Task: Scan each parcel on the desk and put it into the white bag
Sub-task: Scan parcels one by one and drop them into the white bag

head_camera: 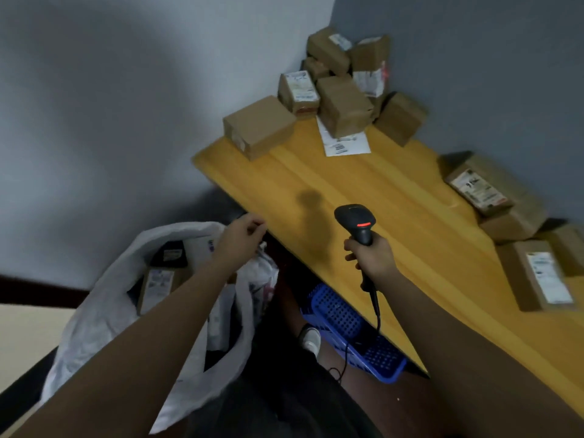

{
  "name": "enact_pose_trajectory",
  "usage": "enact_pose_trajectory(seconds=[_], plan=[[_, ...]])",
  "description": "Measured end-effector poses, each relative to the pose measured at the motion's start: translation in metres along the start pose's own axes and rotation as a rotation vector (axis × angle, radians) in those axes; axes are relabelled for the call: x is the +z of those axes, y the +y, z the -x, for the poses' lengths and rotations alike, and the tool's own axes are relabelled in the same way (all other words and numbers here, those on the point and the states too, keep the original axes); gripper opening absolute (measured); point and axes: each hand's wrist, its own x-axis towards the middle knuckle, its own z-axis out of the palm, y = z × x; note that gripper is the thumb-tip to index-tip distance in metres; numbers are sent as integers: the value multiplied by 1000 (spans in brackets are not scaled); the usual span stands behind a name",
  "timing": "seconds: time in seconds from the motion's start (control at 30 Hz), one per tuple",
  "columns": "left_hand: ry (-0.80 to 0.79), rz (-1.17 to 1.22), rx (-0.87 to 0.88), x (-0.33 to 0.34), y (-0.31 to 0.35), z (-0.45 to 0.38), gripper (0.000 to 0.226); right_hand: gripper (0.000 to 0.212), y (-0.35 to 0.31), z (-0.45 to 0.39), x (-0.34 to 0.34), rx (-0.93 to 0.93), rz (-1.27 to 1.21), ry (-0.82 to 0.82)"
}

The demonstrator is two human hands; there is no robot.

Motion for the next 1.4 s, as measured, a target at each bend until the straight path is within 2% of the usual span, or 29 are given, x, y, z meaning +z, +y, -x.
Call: enact_pose_trajectory(seconds=[0.13, 0.3, 0.43, 0.6, 0.73, 0.9, 1.0, 1.1, 1.23, 1.4], plan=[[-62, -18, 60, 50, 67, -45, 29, 18, -1, -23, -62, 2, 4, 69], [-1, 11, 61, 106, 122, -99, 24, 12, -18, -65, -128, -36, 35, 165], [4, -58, 21, 122, 147, -135, 29, 6, -54, -104, -156, -104, 84, 198], [6, -136, 26, 120, 170, -195, 36, 4, -113, -153, -161, -167, 109, 201], [14, -203, 34, 121, 190, -241, 41, 9, -136, -185, -155, -145, 82, 209], [-38, -372, 54, 130, 208, -289, 48, 3, -144, -225, -155, -58, 95, 200], [-74, -433, 112, 142, 212, -325, 58, 7, -146, -245, -161, -21, 104, 219], [-60, -623, 210, 155, 213, -359, 70, 7, -146, -262, -167, 22, 70, 239], [-30, -783, 239, 162, 212, -399, 86, 10, -137, -279, -170, 63, 45, 232], [-228, -859, 231, 159, 203, -425, 85, 15, -122, -293, -166, 119, 24, 231]])
